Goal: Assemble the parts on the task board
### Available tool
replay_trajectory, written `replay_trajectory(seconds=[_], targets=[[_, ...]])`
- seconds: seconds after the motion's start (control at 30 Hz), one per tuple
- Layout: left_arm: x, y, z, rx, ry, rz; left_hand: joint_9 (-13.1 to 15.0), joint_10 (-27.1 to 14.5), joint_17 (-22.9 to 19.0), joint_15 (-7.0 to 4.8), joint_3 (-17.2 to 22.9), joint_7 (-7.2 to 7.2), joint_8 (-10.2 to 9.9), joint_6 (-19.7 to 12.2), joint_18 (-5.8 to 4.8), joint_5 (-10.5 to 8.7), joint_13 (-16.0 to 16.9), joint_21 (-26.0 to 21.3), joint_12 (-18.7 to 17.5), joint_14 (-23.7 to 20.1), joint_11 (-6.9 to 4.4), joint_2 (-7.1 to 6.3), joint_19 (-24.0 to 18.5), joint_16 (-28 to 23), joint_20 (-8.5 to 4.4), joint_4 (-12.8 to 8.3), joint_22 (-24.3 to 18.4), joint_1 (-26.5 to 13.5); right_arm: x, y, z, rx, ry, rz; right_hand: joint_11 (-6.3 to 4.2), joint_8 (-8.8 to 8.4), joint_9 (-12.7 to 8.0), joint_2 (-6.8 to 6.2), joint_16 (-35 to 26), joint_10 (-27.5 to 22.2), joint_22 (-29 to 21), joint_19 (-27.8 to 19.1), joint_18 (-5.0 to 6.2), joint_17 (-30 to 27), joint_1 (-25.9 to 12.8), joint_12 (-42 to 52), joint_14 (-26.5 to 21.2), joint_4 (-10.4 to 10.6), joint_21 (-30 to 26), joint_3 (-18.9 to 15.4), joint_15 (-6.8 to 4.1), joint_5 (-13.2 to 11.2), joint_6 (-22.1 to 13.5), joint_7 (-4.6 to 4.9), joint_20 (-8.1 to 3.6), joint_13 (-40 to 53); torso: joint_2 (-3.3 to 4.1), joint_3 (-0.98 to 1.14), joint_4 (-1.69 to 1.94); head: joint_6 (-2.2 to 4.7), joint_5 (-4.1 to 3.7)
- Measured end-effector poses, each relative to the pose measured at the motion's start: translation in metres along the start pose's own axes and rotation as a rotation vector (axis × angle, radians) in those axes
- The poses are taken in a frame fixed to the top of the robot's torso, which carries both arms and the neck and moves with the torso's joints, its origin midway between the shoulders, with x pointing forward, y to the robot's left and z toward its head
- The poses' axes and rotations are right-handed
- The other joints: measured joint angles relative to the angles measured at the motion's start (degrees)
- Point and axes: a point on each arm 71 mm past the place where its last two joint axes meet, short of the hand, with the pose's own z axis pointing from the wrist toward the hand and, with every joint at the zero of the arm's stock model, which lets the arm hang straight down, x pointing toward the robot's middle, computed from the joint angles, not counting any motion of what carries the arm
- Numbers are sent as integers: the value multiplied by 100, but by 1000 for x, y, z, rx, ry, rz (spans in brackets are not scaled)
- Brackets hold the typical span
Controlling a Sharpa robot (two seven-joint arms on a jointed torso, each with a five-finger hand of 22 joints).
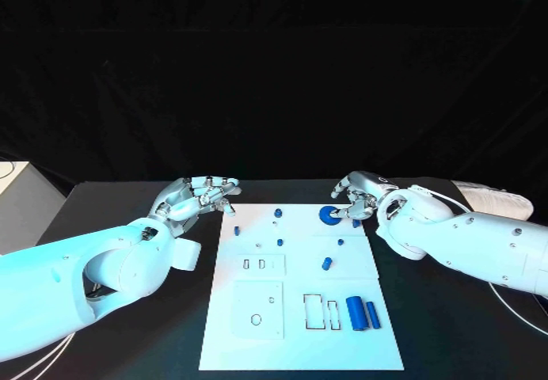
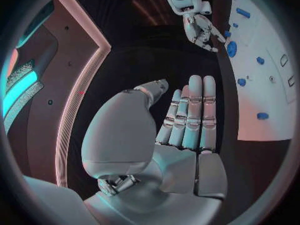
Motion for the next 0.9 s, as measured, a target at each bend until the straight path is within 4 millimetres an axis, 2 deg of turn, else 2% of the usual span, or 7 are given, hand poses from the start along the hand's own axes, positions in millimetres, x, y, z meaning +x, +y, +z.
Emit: replay_trajectory(seconds=[0.1,0.27,0.33,0.37,0.4,0.43,0.9], targets=[[0,0,0,0,0,0,0,0,0,0,0,0,0,0,0,0,0,0,0,0,0,0,0,0,0,0,7,0,2,-3,3,28,21,14,37,0,0,27,110,38,29,51,-1,0,45,433,18,144,113,-176,21,0,-64,22,29,159,3,-2,0,-3,1],[-1,0,0,-2,1,-1,0,0,0,0,0,0,0,0,0,0,0,0,0,0,0,0,0,0,0,0,7,0,4,-5,6,62,40,27,38,0,0,66,190,57,29,141,-1,0,142,809,13,321,226,-353,53,0,-73,32,62,164,11,-9,5,-18,-8],[-1,0,0,-3,1,-1,0,0,-1,0,0,0,0,0,0,0,-1,0,0,0,0,0,0,0,0,0,7,0,6,-5,7,71,48,32,38,0,3,42,206,58,29,152,0,0,166,902,21,372,280,-404,61,23,-91,49,51,164,13,-10,7,-30,-9],[-1,0,0,-3,2,-1,-1,0,-1,0,0,0,0,0,0,0,-1,0,0,0,0,0,0,0,0,0,7,0,7,-5,7,74,52,35,38,3,6,59,223,58,29,181,-13,0,196,978,18,413,308,-446,63,23,-91,50,67,164,14,-11,7,-34,-9],[-1,0,0,-3,2,-1,0,0,-1,0,0,0,0,0,0,0,-1,0,0,0,0,0,0,0,0,0,7,0,9,-4,8,77,57,38,38,26,12,90,256,58,29,216,-90,0,258,1074,1,469,362,-502,81,23,-92,50,75,164,15,-11,6,-38,-9],[-1,0,0,-3,2,-1,-1,0,-1,0,0,0,0,0,0,0,-1,0,0,0,0,0,0,0,0,0,7,0,10,-3,8,79,61,40,38,25,13,95,262,58,29,223,-91,0,263,1113,0,497,386,-529,82,23,-92,50,81,164,15,-12,5,-47,-5],[-1,1,0,-6,3,-2,-1,0,-1,0,0,0,0,0,0,0,-1,-1,0,0,0,0,0,0,0,0,6,0,18,-7,11,115,96,69,41,90,30,141,262,60,28,222,-91,-2,309,1155,0,570,467,-551,82,22,-79,38,81,163,22,-13,7,-104,2]])
